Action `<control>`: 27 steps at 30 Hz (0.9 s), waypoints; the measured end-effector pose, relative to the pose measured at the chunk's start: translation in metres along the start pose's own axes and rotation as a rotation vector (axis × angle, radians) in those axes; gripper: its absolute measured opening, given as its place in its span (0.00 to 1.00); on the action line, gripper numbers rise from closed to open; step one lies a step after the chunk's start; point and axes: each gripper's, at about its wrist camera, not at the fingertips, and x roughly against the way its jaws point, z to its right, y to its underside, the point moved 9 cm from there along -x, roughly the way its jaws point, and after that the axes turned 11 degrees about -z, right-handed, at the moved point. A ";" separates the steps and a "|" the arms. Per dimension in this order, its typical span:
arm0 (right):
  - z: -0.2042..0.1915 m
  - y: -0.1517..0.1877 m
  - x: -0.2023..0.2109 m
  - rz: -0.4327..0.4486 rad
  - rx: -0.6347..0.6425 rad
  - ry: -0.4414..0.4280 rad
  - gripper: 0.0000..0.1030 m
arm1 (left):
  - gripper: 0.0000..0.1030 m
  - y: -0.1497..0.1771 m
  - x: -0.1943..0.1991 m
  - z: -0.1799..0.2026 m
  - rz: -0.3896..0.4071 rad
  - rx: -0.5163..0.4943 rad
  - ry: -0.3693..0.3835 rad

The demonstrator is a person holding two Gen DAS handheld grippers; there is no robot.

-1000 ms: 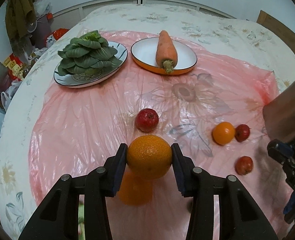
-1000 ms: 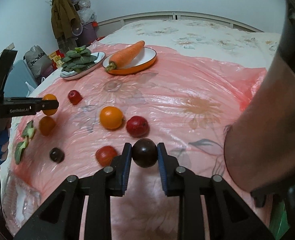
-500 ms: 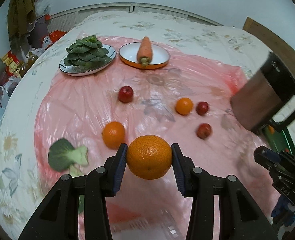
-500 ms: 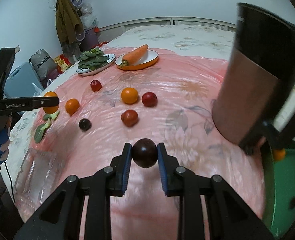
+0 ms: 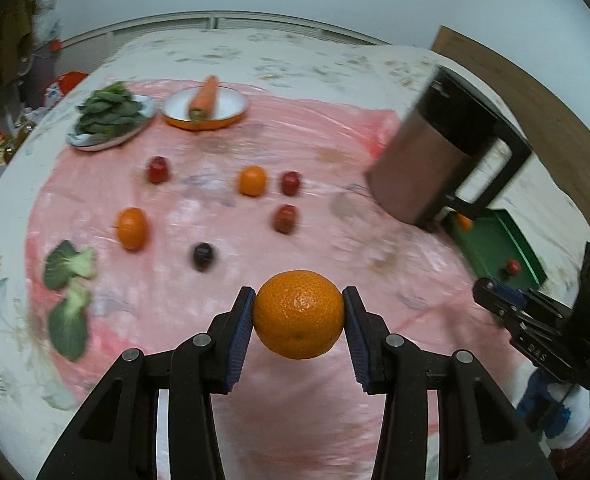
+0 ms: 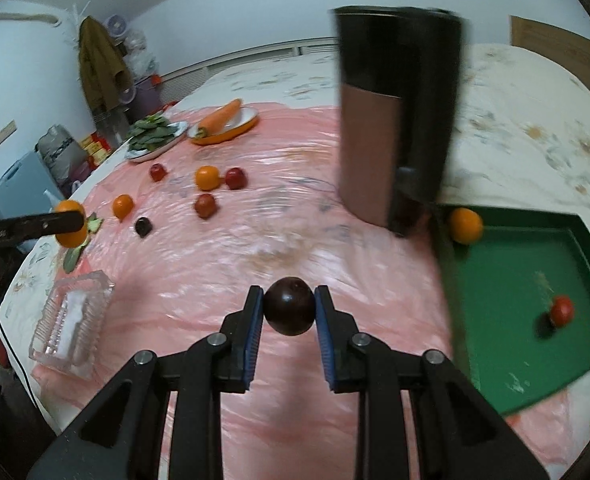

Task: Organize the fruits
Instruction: 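Carry the orange and plum into the green box and release both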

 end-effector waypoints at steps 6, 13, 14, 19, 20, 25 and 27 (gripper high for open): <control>0.058 0.018 0.019 0.021 -0.096 0.045 0.09 | 0.37 0.008 -0.016 0.062 -0.041 -0.083 0.049; 0.119 0.035 0.032 0.039 -0.188 0.088 0.09 | 0.37 0.010 -0.033 0.141 -0.080 -0.203 0.098; 0.129 0.037 0.033 0.042 -0.198 0.097 0.09 | 0.37 0.008 -0.035 0.151 -0.083 -0.217 0.105; 0.162 0.045 0.035 0.039 -0.233 0.115 0.09 | 0.37 0.005 -0.047 0.204 -0.099 -0.299 0.130; 0.168 0.047 0.035 0.034 -0.236 0.119 0.09 | 0.37 0.005 -0.051 0.213 -0.102 -0.315 0.132; 0.193 0.053 0.031 0.027 -0.263 0.122 0.09 | 0.37 0.007 -0.070 0.257 -0.126 -0.397 0.131; 0.200 0.054 0.030 0.027 -0.264 0.126 0.09 | 0.37 0.007 -0.077 0.274 -0.130 -0.428 0.128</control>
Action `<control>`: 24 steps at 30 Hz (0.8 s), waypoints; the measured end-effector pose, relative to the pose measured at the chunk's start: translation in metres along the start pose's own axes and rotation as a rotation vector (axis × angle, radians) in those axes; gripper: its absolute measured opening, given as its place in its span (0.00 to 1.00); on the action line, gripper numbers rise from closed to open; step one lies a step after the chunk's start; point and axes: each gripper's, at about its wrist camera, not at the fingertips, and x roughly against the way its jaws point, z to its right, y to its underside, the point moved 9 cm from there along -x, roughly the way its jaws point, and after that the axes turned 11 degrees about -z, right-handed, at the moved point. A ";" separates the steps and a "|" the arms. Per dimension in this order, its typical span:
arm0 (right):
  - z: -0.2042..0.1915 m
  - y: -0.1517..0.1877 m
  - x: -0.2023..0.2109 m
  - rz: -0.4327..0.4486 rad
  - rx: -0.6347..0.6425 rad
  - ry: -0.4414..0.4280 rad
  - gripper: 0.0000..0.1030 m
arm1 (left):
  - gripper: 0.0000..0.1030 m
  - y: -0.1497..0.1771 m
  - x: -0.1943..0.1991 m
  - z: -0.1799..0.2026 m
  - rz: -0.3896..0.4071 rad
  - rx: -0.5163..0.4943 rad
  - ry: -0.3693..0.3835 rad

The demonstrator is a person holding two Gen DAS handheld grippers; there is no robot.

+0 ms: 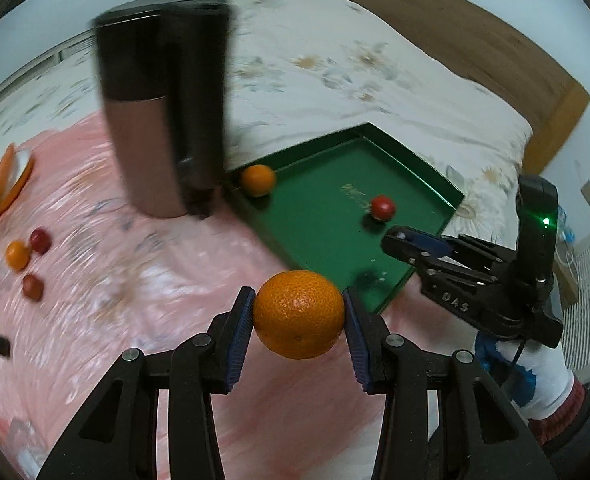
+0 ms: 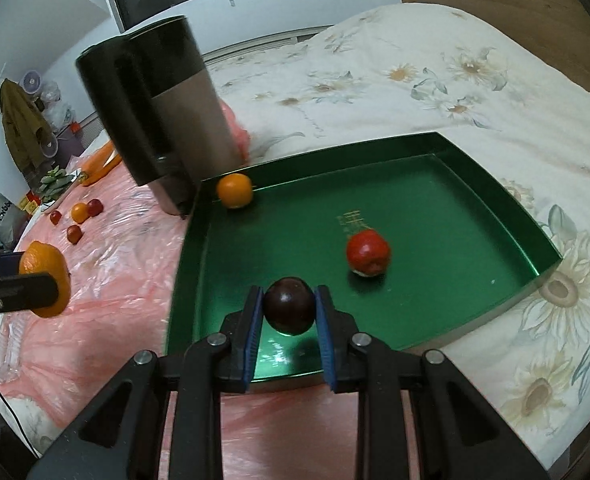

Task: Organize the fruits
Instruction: 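Carry the orange and plum into the green box and release both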

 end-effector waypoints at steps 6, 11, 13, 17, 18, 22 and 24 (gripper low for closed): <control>0.021 0.000 -0.002 0.004 -0.016 0.017 0.09 | 0.37 -0.019 -0.025 0.030 -0.033 -0.057 -0.001; 0.038 -0.001 -0.004 -0.007 -0.013 0.049 0.09 | 0.37 -0.025 -0.054 0.046 -0.077 -0.093 -0.039; 0.045 -0.002 -0.006 -0.013 -0.006 0.064 0.09 | 0.37 -0.026 -0.065 0.049 -0.093 -0.106 -0.065; 0.055 -0.004 -0.010 -0.023 0.007 0.094 0.09 | 0.37 -0.026 -0.081 0.050 -0.118 -0.115 -0.102; 0.056 -0.004 -0.010 -0.023 0.007 0.097 0.09 | 0.37 -0.026 -0.084 0.050 -0.122 -0.115 -0.109; 0.058 -0.006 -0.013 -0.027 0.014 0.111 0.10 | 0.38 -0.026 -0.092 0.048 -0.141 -0.110 -0.124; 0.058 -0.006 -0.014 -0.025 0.018 0.120 0.10 | 0.38 -0.026 -0.094 0.049 -0.146 -0.113 -0.134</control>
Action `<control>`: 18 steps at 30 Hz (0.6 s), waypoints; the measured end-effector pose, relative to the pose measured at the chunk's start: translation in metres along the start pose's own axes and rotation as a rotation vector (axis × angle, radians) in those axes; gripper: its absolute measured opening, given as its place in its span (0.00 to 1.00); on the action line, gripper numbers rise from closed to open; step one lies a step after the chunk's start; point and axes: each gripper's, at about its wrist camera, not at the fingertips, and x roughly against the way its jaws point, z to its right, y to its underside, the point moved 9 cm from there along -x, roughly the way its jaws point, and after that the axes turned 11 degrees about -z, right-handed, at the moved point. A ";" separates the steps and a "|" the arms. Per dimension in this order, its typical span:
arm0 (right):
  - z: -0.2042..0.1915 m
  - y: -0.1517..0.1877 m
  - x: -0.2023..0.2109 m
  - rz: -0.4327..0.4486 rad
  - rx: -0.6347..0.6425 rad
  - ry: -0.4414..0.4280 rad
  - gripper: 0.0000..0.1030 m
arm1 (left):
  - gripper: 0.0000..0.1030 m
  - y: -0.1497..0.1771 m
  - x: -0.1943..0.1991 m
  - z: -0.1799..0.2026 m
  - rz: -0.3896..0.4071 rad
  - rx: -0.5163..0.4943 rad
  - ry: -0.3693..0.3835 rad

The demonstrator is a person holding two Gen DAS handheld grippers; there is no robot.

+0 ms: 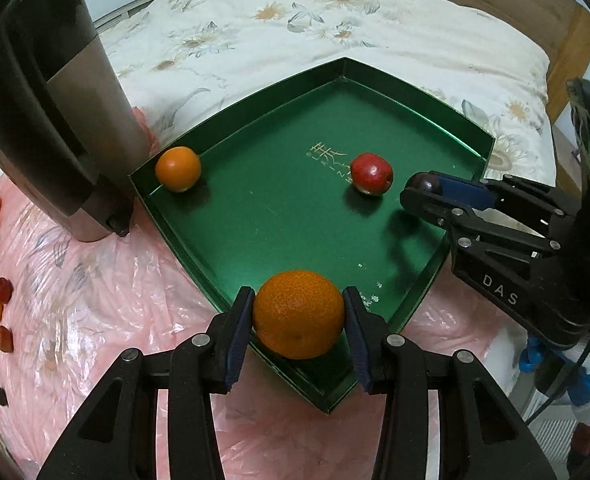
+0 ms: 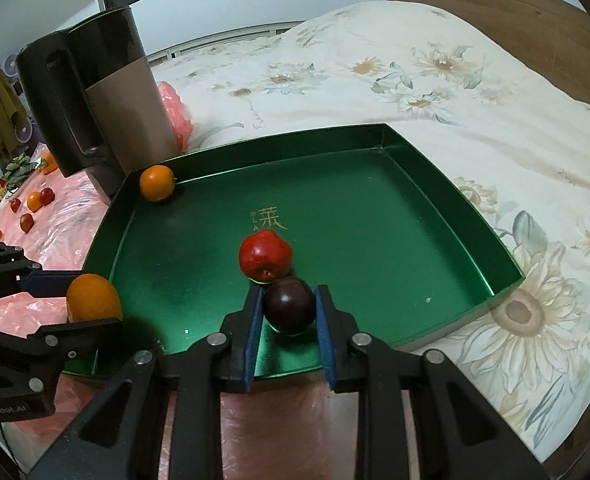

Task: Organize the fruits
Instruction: 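Carry the orange and plum into the green box and release both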

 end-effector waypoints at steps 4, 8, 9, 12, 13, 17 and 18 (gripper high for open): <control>0.000 0.000 0.000 -0.003 0.001 0.001 0.12 | 0.39 -0.002 -0.002 0.001 -0.010 0.006 -0.005; 0.001 0.000 0.002 0.005 -0.001 0.011 0.73 | 0.39 -0.004 -0.004 0.004 -0.018 0.007 -0.006; 0.001 -0.001 0.003 0.009 -0.002 0.015 0.79 | 0.39 -0.004 -0.003 0.004 -0.019 0.006 -0.007; 0.002 0.001 0.005 0.010 -0.007 0.019 0.79 | 0.39 -0.002 -0.001 0.005 -0.017 0.005 -0.010; 0.002 0.002 0.007 0.012 -0.009 0.017 0.79 | 0.39 -0.001 0.002 0.005 -0.011 0.006 -0.013; 0.004 0.006 0.020 0.034 -0.034 0.008 0.79 | 0.46 0.003 0.014 0.002 0.018 0.024 -0.015; 0.005 0.007 0.024 0.045 -0.047 0.004 0.79 | 0.47 0.004 0.020 0.001 0.037 0.030 -0.016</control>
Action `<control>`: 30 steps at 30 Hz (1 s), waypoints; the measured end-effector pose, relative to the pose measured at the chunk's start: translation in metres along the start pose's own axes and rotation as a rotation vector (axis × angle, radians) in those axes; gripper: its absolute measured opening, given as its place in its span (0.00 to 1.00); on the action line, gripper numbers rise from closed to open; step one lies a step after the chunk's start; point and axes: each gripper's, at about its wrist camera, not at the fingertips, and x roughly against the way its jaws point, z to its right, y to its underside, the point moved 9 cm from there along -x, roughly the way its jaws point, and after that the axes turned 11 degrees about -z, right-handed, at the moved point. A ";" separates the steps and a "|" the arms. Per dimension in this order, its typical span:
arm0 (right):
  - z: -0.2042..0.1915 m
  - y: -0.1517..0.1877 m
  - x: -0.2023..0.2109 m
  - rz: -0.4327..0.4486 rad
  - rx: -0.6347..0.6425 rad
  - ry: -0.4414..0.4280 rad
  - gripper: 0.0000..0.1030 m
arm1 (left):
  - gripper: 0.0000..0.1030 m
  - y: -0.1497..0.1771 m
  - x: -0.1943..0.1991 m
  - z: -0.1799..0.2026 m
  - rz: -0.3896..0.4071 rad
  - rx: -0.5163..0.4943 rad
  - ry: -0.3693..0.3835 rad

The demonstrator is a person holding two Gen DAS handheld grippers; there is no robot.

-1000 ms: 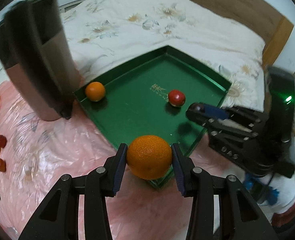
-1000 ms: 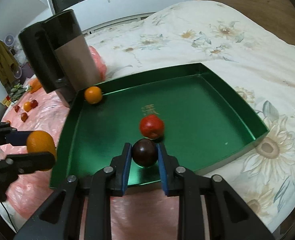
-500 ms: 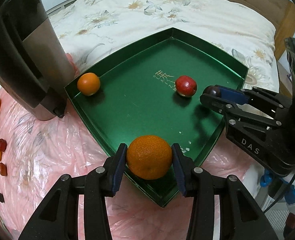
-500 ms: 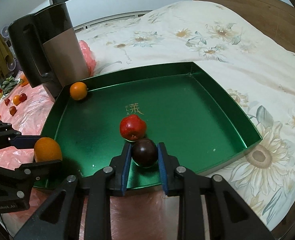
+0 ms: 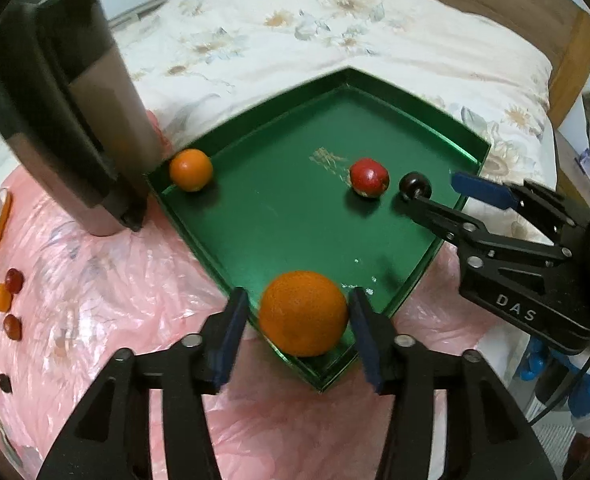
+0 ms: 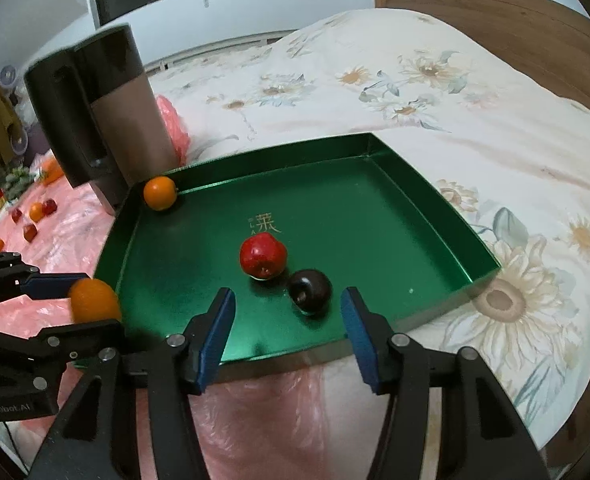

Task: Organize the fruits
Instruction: 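Carry the orange and plum into the green box and release both, then move both open grippers back over the remaining fruit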

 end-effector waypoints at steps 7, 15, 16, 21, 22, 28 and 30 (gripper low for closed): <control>-0.002 0.006 0.029 0.057 -0.044 0.003 0.84 | 0.47 0.008 0.035 -0.007 0.104 0.018 -0.003; -0.022 0.013 0.067 0.112 -0.042 -0.016 0.88 | 0.47 0.033 0.059 -0.025 0.125 0.060 0.005; -0.025 0.013 0.071 0.117 -0.040 -0.019 0.88 | 0.47 0.037 0.062 -0.028 0.124 0.066 0.001; -0.049 0.015 0.095 0.171 -0.012 -0.030 0.88 | 0.48 0.064 0.076 -0.044 0.121 0.089 -0.032; -0.052 0.016 0.098 0.177 -0.009 -0.032 0.88 | 0.48 0.069 0.080 -0.049 0.126 0.095 -0.042; -0.087 0.016 0.119 0.219 0.028 -0.033 0.88 | 0.55 0.097 0.101 -0.078 0.152 0.149 -0.084; -0.101 0.014 0.124 0.227 0.046 -0.035 0.88 | 0.58 0.107 0.106 -0.090 0.153 0.168 -0.098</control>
